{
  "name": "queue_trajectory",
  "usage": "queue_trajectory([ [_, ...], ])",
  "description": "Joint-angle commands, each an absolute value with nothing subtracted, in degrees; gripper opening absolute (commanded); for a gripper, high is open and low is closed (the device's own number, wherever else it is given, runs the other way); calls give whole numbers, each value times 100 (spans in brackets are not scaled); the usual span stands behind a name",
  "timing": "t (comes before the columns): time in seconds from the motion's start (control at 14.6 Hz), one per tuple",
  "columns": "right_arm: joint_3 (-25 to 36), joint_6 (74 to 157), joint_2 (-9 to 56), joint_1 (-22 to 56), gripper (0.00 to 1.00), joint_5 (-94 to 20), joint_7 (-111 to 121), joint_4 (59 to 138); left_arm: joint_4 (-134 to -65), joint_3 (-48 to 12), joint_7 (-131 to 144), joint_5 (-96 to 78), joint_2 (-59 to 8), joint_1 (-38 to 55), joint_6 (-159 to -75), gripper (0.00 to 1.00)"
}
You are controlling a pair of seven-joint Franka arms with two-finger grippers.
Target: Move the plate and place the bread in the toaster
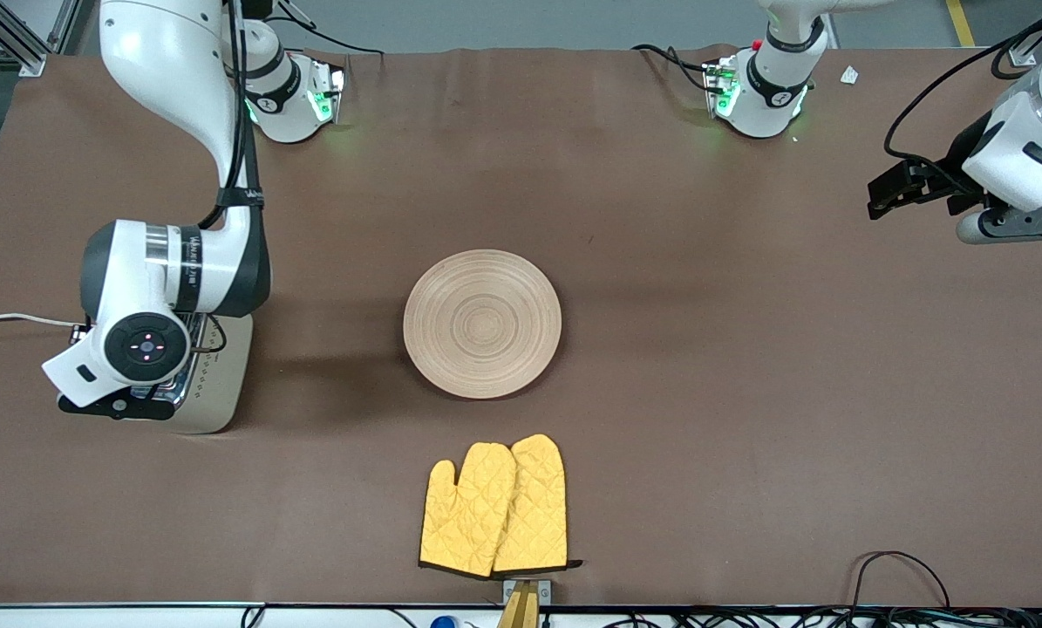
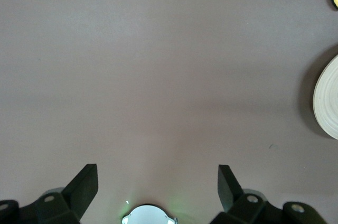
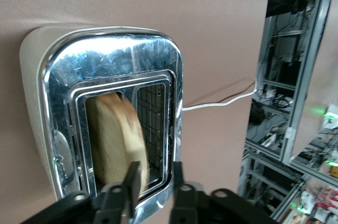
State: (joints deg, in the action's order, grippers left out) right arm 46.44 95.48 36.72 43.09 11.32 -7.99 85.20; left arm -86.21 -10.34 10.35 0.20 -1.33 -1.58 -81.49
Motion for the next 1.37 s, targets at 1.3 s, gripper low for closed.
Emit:
queue_trajectory([
  [1.3, 2818, 8807, 493, 1912, 100, -695, 844, 8499, -8587, -1037, 1107, -44, -88, -141, -8139, 100],
])
